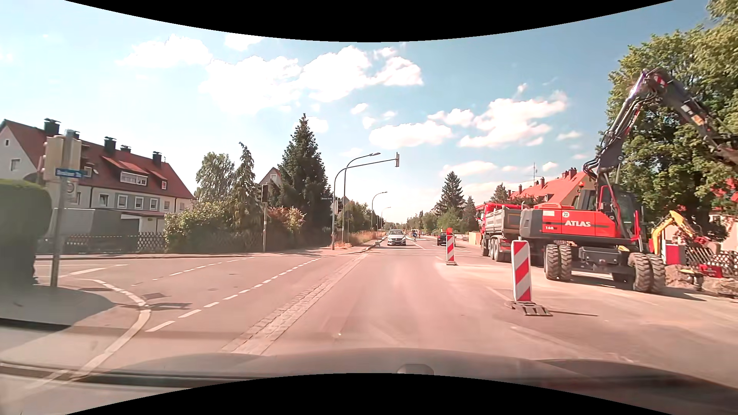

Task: Follow the waypoints while adhering to traffic rules and regulations

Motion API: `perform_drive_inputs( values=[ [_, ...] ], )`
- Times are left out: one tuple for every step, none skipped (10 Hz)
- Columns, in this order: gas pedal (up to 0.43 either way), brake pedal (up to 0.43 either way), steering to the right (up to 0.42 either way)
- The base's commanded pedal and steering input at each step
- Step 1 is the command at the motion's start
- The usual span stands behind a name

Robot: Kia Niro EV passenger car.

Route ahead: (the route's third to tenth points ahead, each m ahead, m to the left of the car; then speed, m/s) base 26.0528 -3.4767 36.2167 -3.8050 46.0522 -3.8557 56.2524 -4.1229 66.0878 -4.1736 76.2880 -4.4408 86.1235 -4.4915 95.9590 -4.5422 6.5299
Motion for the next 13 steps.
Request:
perform_drive_inputs(
  values=[
    [0.138,0.000,0.008],
    [0.138,0.000,0.008],
    [0.138,0.000,0.009],
    [0.138,0.000,0.011],
    [0.138,0.000,0.015],
    [0.138,0.000,0.018],
    [0.138,0.000,0.020],
    [0.138,0.000,0.023],
    [0.138,0.000,0.027],
    [0.150,0.000,0.031],
    [0.150,0.000,0.036],
    [0.150,0.000,0.044],
    [0.150,0.000,0.053]
  ],
)
